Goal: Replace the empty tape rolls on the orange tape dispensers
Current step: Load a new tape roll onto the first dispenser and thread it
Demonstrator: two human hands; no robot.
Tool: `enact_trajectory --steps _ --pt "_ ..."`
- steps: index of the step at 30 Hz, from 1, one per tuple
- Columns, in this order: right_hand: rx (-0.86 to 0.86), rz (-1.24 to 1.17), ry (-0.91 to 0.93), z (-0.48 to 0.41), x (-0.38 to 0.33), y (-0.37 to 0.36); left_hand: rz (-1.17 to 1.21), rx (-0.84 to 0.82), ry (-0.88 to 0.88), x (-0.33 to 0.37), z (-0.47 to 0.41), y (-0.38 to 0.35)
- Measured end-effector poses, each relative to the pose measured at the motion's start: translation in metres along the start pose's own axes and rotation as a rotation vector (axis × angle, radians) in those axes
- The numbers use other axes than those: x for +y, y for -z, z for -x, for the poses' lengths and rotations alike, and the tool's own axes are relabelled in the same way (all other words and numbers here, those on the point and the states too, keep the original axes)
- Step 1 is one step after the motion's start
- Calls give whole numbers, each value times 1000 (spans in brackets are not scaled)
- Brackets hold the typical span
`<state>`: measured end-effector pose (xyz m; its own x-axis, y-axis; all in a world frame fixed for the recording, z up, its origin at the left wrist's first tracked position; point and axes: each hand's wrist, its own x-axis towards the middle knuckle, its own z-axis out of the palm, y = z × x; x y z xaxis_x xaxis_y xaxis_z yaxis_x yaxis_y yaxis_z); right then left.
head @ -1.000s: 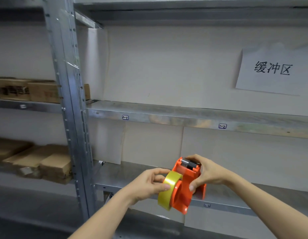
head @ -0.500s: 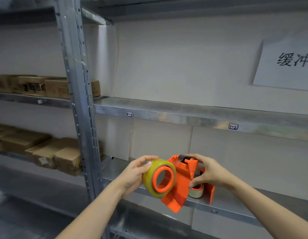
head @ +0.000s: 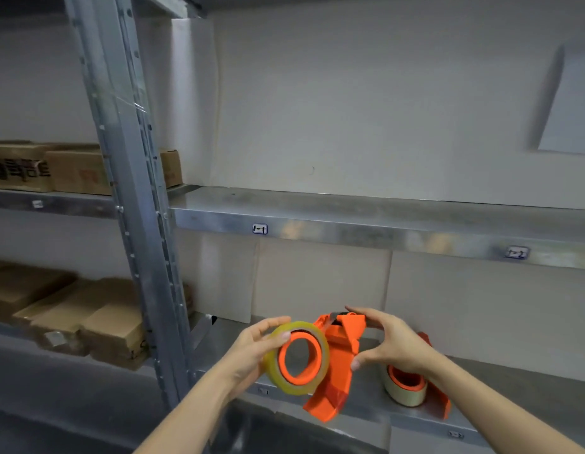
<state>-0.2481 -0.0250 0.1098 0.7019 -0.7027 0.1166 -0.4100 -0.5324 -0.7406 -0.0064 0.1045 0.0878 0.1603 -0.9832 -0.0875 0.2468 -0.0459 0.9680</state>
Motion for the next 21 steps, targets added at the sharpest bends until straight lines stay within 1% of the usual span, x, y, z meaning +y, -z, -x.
enact_trajectory --steps 6,13,16,21 --pt "8 3 -142 -45 26 -36 55 -1 96 -22 -53 45" --pt "-36 -2 -277 -92 54 -67 142 85 154 -70 -106 79" --pt "-74 27 -331 -105 65 -78 50 107 166 -86 -124 90" --pt "-88 52 -396 -127 79 -94 -133 181 158 -106 -146 96"
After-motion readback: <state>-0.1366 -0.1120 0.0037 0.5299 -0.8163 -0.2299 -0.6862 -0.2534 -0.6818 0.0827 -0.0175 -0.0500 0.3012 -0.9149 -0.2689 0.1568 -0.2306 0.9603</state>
